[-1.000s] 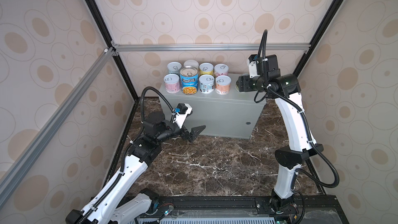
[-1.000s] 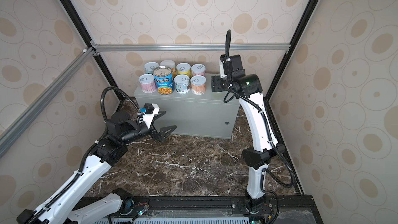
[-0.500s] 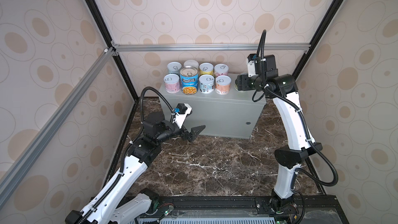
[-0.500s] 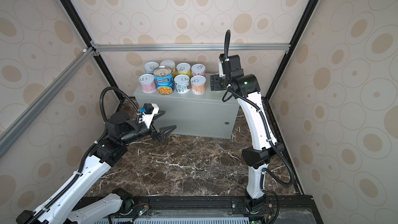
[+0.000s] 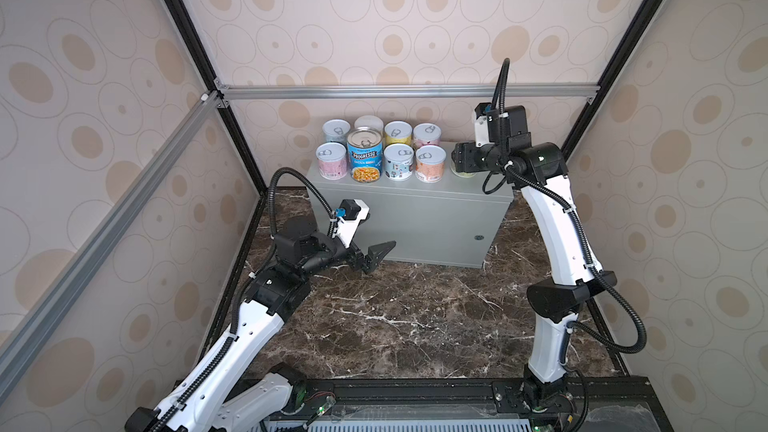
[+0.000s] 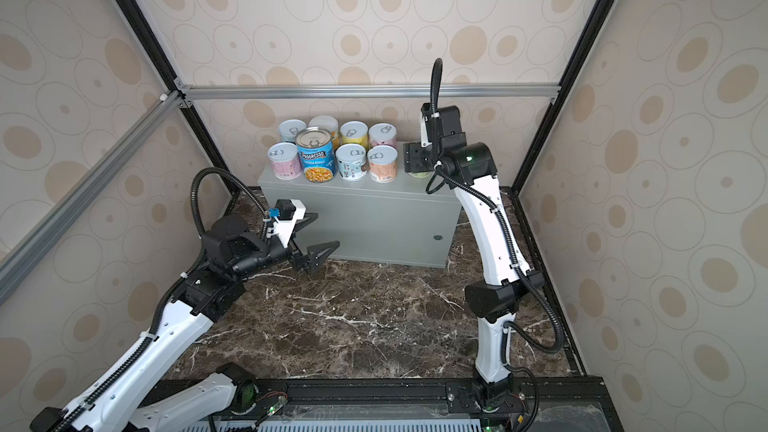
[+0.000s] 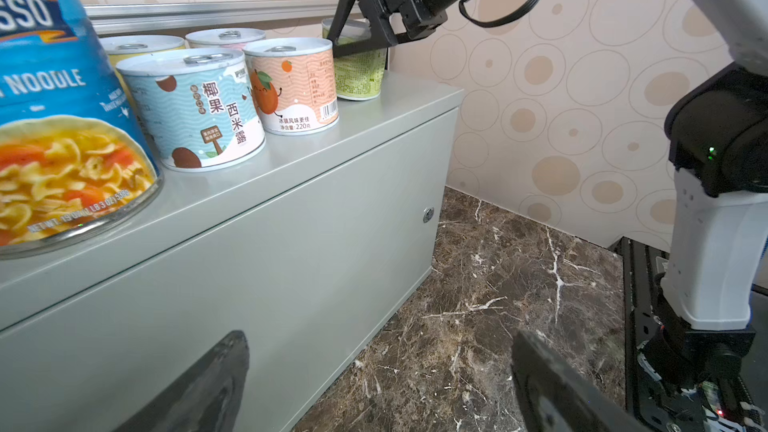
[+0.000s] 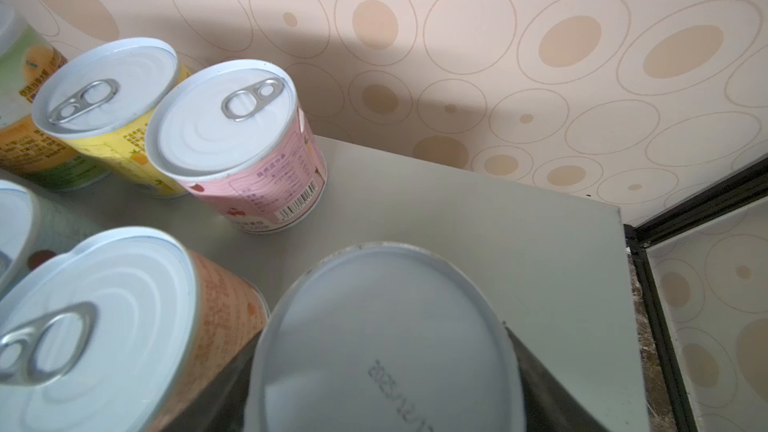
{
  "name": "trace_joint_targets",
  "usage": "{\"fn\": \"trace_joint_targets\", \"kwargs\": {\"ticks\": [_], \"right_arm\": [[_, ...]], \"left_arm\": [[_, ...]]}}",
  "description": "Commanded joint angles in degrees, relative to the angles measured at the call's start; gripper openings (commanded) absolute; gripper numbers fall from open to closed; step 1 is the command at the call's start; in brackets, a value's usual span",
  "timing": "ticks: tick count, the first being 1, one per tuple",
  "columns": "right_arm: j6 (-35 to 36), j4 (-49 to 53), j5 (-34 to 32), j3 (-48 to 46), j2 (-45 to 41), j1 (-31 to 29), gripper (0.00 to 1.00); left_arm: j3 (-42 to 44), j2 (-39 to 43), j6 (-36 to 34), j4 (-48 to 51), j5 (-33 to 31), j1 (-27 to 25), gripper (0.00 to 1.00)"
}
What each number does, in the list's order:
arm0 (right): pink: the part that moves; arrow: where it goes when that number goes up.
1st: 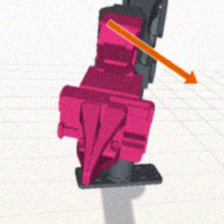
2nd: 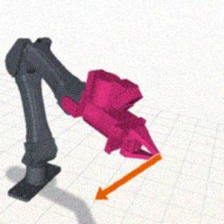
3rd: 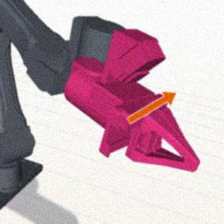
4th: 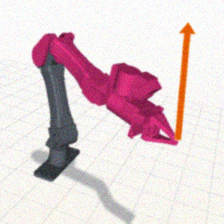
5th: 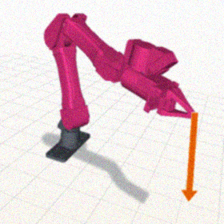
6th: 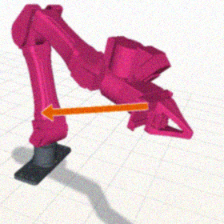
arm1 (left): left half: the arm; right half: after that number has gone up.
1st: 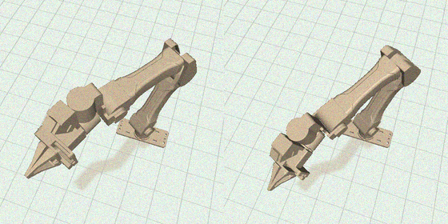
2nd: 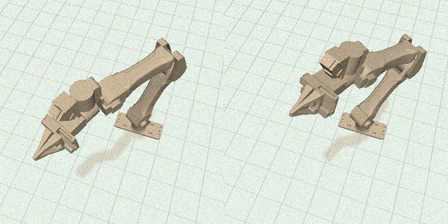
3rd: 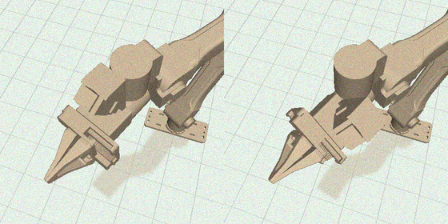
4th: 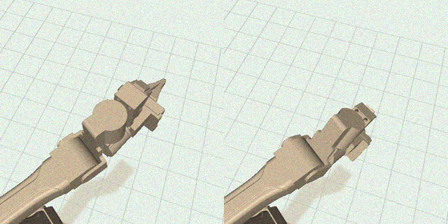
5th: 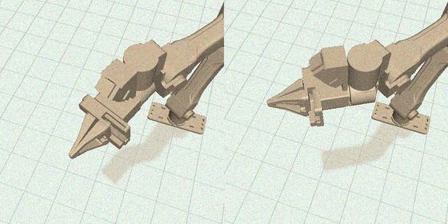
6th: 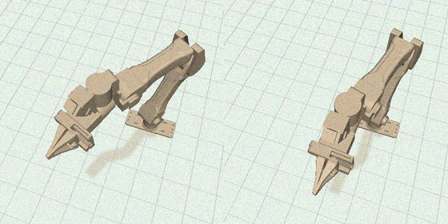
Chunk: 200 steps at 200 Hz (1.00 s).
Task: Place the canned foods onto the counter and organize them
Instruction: 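Lower the green-labelled can beside the orange-labelled can with the right gripper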
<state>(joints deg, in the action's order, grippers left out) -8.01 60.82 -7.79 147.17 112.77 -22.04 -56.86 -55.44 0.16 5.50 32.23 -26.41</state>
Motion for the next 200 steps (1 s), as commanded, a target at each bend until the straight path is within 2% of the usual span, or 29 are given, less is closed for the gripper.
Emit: {"fn": "trace_joint_targets", "kwargs": {"ticks": [1, 65, 121, 165, 200], "right_arm": [[0.5, 2.2, 0.2, -1.3, 2.1, 0.6, 0.77], [-0.1, 1.0, 0.6, -1.1, 2.9, 1.1, 0.8], [-0.2, 0.0, 1.2, -3.4, 1.0, 1.3, 0.89], [-0.3, -6.2, 1.6, -15.0, -6.1, 1.3, 0.88], [0.5, -15.6, 3.6, -30.3, -13.4, 2.1, 0.85]], "left_arm": [[-1.8, 1.0, -1.3, 0.4, -0.1, -0.1, 0.98], [-1.8, 0.9, -1.4, 0.3, -0.2, -0.1, 0.98], [-1.7, 0.9, -1.5, 0.1, -0.2, -0.1, 0.98], [-1.7, 0.5, -1.5, 0.0, -0.1, -0.1, 0.98], [-1.9, 0.4, -1.6, 0.1, -0.1, -0.1, 0.98]]}}
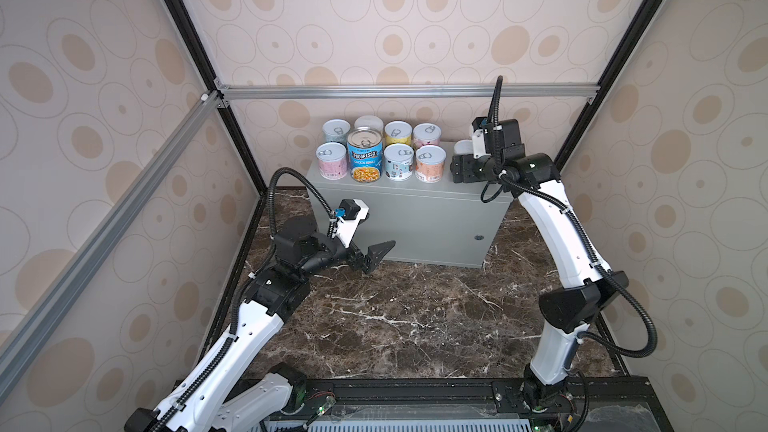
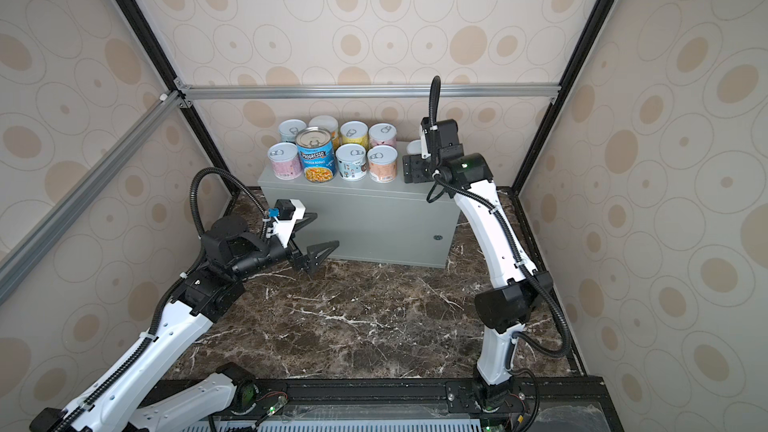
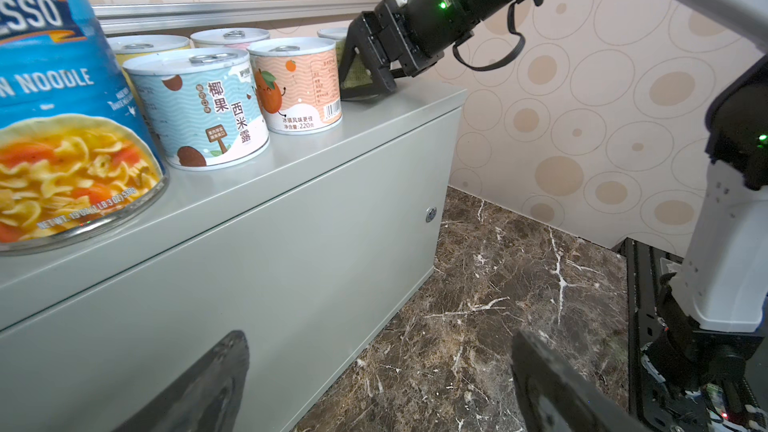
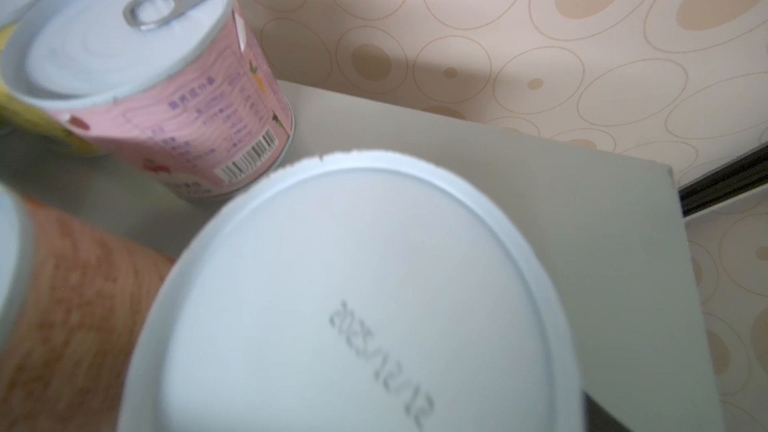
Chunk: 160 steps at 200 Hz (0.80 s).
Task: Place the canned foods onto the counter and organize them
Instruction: 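Lower the green-labelled can beside the orange-labelled can with the right gripper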
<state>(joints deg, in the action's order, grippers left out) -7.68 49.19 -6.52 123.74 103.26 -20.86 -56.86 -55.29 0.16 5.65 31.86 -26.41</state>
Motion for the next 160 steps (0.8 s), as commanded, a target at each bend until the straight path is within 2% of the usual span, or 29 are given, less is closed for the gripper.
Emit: {"fn": "trace_joint_targets", "kwargs": {"ticks": [1, 62, 120, 130, 149, 160], "right_arm": [[0.3, -4.2, 2.5, -7.1, -4.1, 1.0, 0.85], [3.7, -20.5, 19.4, -22.5, -10.6, 6.2, 0.83], [5.2, -21.8, 25.5, -18.8, -6.4, 7.8, 0.83], [5.3, -22.0, 26.0, -18.1, -5.7, 7.8, 0.81], [5.4, -22.5, 26.5, -17.1, -4.6, 7.8, 0.7], [5.5, -22.3, 26.8, -16.2, -3.8, 7.8, 0.68]], "left_arm": [[-1.9, 0.3, -1.6, -0.1, 0.3, -0.1, 0.98], [-1.9, 0.3, -1.7, 0.0, 0.0, 0.0, 0.98], [-1.7, 0.8, -2.1, 0.4, -0.8, -0.1, 0.98], [-1.5, 0.9, -2.2, 0.5, -1.0, -0.1, 0.98], [-1.4, 1.1, -2.3, 0.5, -1.3, -0.1, 0.98], [-1.3, 1.0, -2.4, 0.5, -1.3, -0.1, 0.98]]}}
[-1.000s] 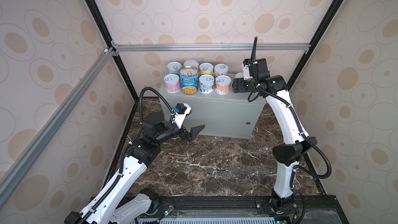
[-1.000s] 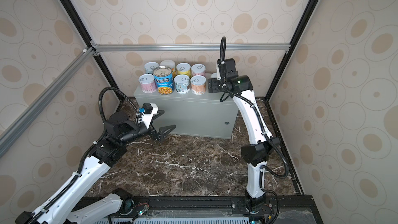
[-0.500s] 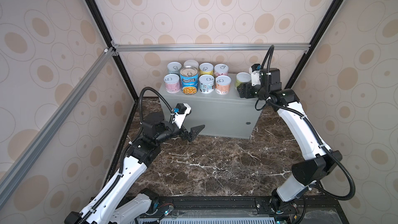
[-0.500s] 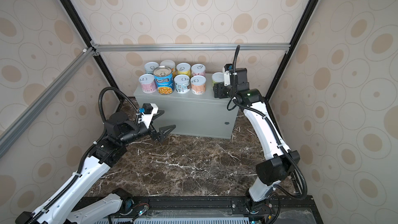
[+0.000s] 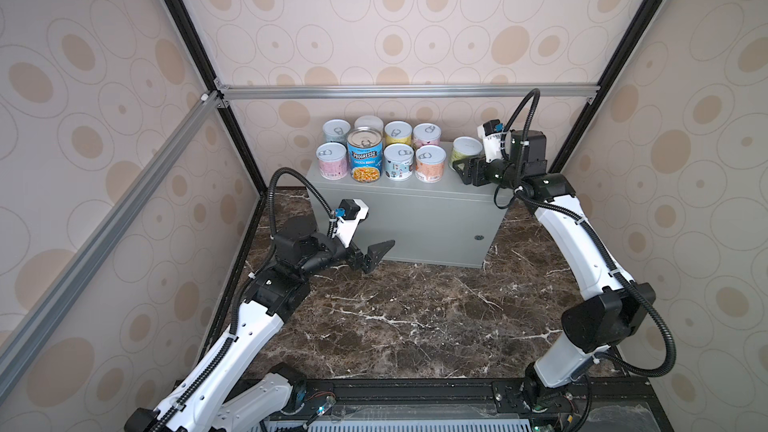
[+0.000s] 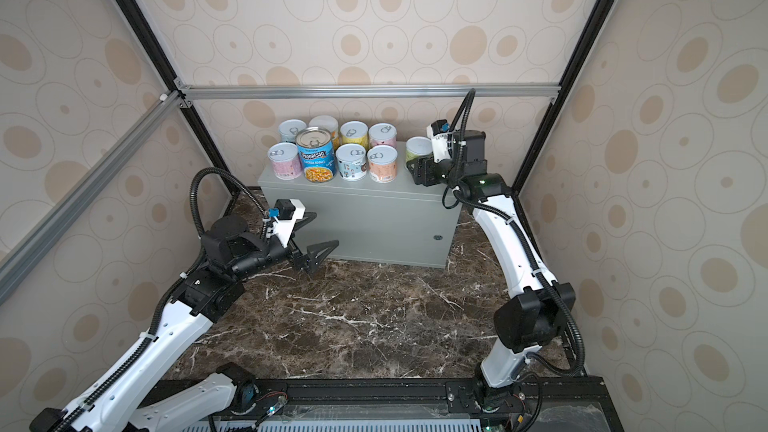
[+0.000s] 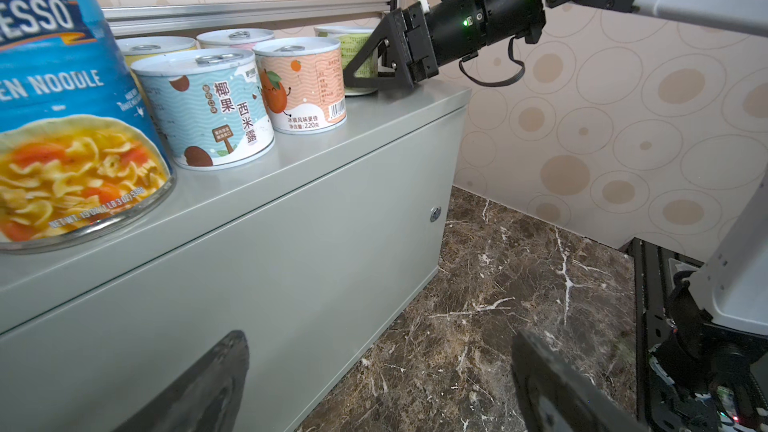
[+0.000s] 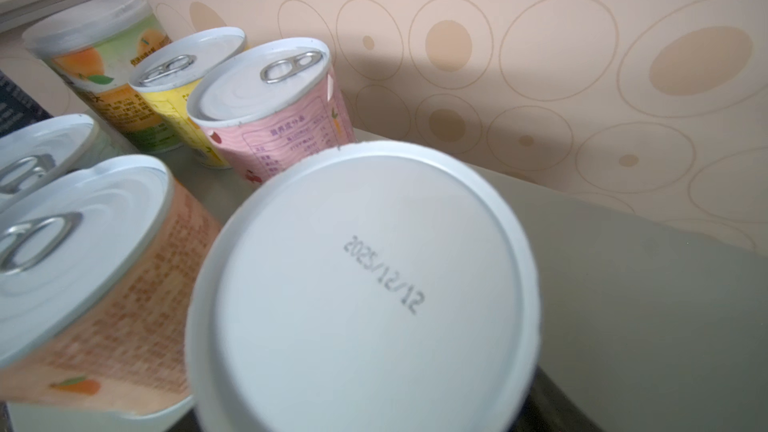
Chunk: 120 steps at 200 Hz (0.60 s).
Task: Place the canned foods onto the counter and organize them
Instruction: 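Lower the green-labelled can beside the orange-labelled can with the right gripper, then set the green-labelled can down at the row's end with the right gripper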
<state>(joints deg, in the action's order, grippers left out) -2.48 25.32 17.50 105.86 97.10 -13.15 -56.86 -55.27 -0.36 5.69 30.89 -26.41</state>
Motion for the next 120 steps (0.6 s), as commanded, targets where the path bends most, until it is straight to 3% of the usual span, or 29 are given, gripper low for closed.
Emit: {"fn": "trace_joint_targets", "kwargs": {"ticks": [1, 57, 120], "right_arm": [[0.3, 1.6, 2.9, 1.7, 2.5, 0.1, 0.68], [0.3, 1.6, 4.0, 3.5, 4.4, 0.1, 0.68], [1.4, 1.9, 3.5, 1.0, 2.8, 0.1, 0.78]], "left_arm": [[-1.3, 1.0, -1.8, 0.5, -0.4, -0.1, 0.98], [-1.2, 0.9, -2.0, 0.5, -0.7, -0.1, 0.98], [-1.2, 0.7, -1.9, 0.3, -0.6, -0.1, 0.98]]}}
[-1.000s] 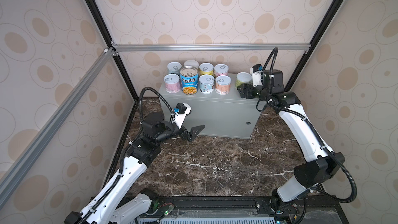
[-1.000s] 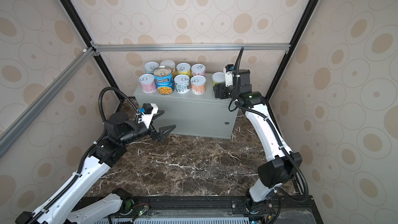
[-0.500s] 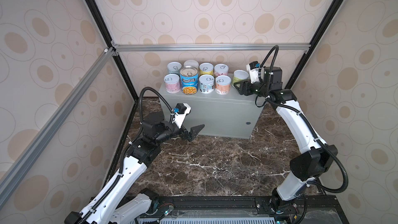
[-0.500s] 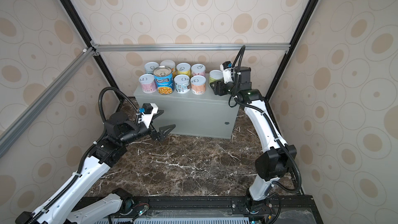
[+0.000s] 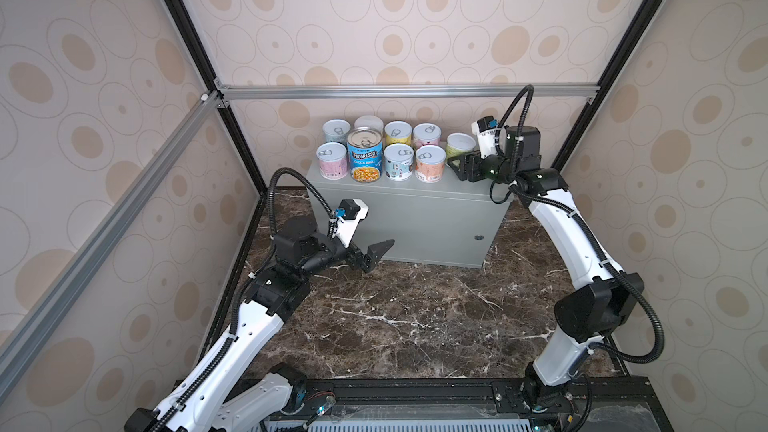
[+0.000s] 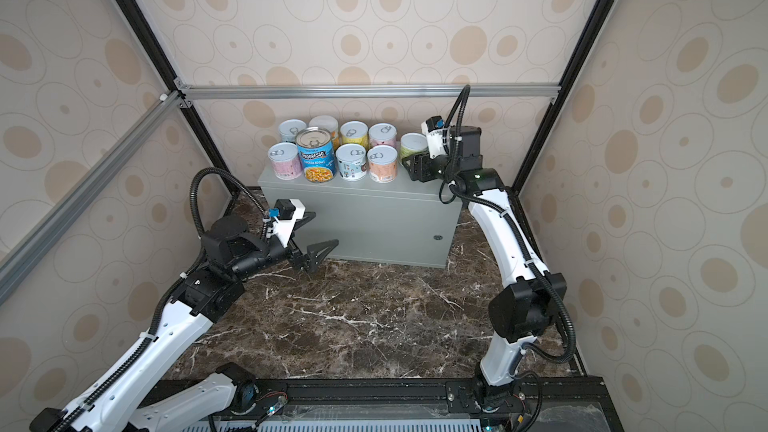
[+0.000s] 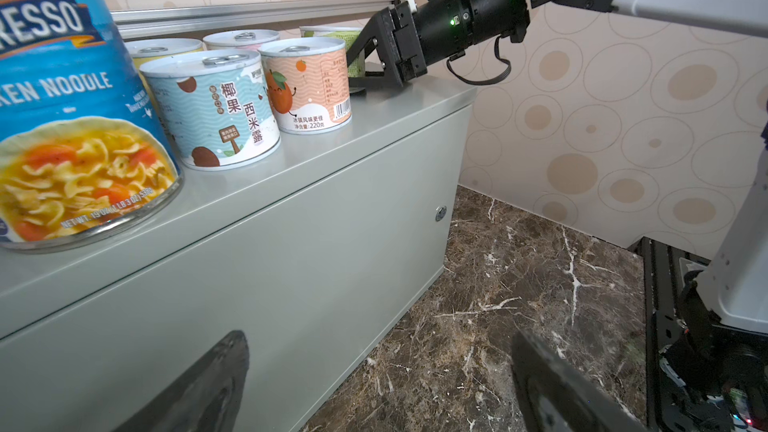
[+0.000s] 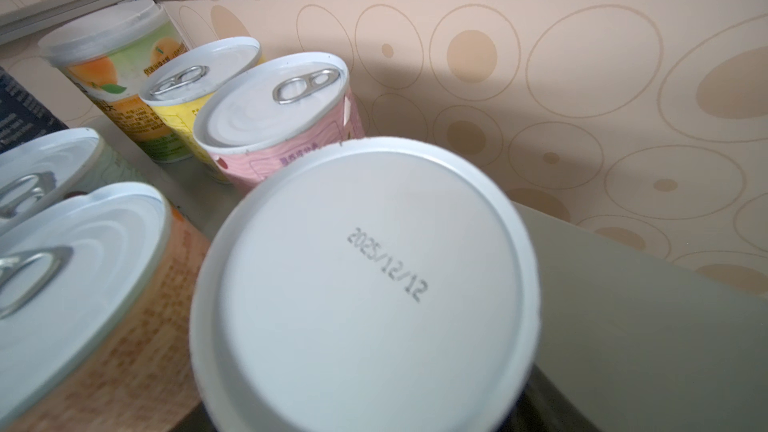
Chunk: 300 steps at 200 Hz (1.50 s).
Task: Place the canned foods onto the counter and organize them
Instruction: 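Set the green-labelled can down at the row's end with the right gripper, then open the right gripper and draw it back from the green-labelled can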
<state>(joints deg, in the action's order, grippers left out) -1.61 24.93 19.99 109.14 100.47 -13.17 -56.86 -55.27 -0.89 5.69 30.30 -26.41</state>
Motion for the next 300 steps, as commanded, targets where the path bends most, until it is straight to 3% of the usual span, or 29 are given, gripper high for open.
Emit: {"fn": "trace_joint_targets", "kwargs": {"ticks": [1, 105, 215, 300], "right_arm": [[0.5, 2.3, 1.1, -2.3, -0.6, 0.1, 0.78], [1.7, -1.0, 2.6, -8.6, -4.4, -0.2, 0.77], [2.0, 0.9, 3.4, -5.6, -2.4, -0.9, 0.85], [4.4, 2.0, -4.4, -11.0, -11.1, -0.7, 0.96]], "left_arm": [[-1.2, 0.7, -1.4, 0.3, 0.0, -0.1, 0.98], [-1.6, 0.4, -1.0, 0.3, 0.5, -0.1, 0.98], [-1.1, 1.2, -1.1, 0.4, 0.0, -0.1, 0.98], [-2.0, 0.5, -1.1, 0.5, 0.5, -0.1, 0.98]]}}
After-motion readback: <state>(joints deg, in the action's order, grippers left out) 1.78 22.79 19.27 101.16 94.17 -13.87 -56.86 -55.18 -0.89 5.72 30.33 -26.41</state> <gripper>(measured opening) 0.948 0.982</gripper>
